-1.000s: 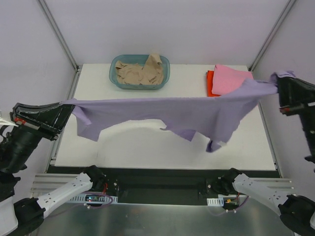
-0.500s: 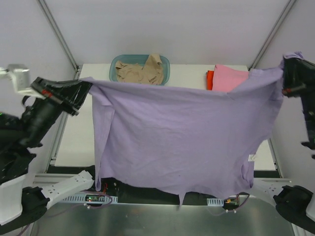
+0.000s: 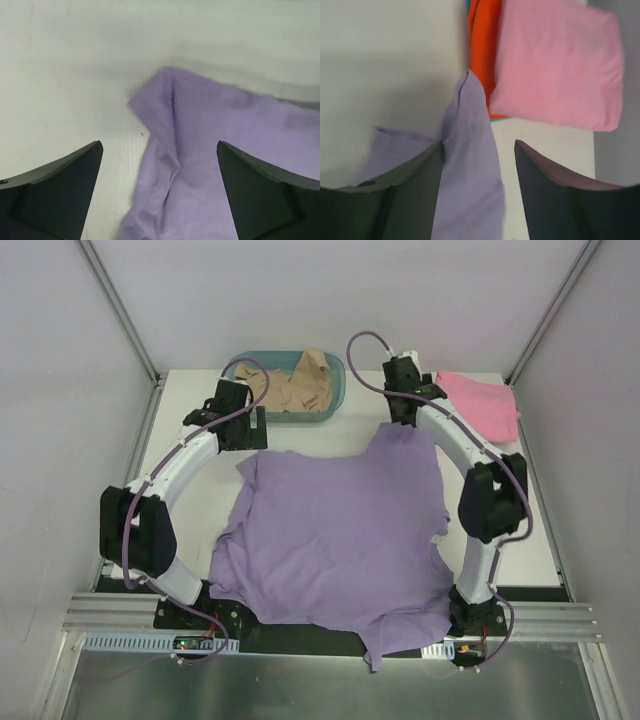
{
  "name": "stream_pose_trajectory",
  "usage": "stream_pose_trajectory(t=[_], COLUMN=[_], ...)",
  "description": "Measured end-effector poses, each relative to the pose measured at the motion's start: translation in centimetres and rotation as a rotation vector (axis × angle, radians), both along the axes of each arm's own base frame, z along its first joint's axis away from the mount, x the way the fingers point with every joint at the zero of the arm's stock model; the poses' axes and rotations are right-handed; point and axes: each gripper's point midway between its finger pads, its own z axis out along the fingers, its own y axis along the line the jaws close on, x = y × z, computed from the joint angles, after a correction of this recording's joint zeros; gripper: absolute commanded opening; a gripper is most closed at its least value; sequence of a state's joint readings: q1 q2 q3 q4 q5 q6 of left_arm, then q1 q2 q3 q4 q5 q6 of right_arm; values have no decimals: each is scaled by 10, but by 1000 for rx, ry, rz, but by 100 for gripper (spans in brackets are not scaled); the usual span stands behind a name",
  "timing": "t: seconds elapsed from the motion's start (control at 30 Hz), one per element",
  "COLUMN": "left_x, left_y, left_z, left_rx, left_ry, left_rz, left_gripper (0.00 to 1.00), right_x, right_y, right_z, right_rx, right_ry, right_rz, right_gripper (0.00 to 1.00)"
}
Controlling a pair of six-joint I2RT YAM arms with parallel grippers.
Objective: Fold and stack the t-shirts
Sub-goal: Flatten the tshirt out
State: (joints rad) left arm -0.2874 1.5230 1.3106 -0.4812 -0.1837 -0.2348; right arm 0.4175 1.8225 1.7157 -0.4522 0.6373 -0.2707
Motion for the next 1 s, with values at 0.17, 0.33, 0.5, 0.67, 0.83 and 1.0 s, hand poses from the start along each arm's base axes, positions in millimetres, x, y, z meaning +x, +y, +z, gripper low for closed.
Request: stream_pose_trajectory(t=[0.17, 0.33, 0.5, 0.67, 0.83, 1.0], left_x=[-7, -27, -63, -95, -105, -97], left_y=[-2, -4, -8, -34, -53, -68], left_z=[-23, -1, -10, -33, -46, -62], left_rx=[-13, -98, -200, -368, -474, -546], left_ry=[89, 17, 25, 56, 83, 122], left_rz=[7, 30, 45, -34, -81, -87], left_gripper=[99, 99, 99, 99, 99, 99], right_x=[-19, -70, -131, -166, -197, -197], right_y=[-8, -19, -29, -26, -8, 7], right_z=[-96, -43, 10, -38, -114, -143], right_rx=[1, 143, 331, 413, 477, 527], right_ry=[282, 159, -28, 42, 264, 365], right_rz=[-31, -42, -17, -16, 24, 19], right_gripper=[97, 97, 97, 97, 97, 97])
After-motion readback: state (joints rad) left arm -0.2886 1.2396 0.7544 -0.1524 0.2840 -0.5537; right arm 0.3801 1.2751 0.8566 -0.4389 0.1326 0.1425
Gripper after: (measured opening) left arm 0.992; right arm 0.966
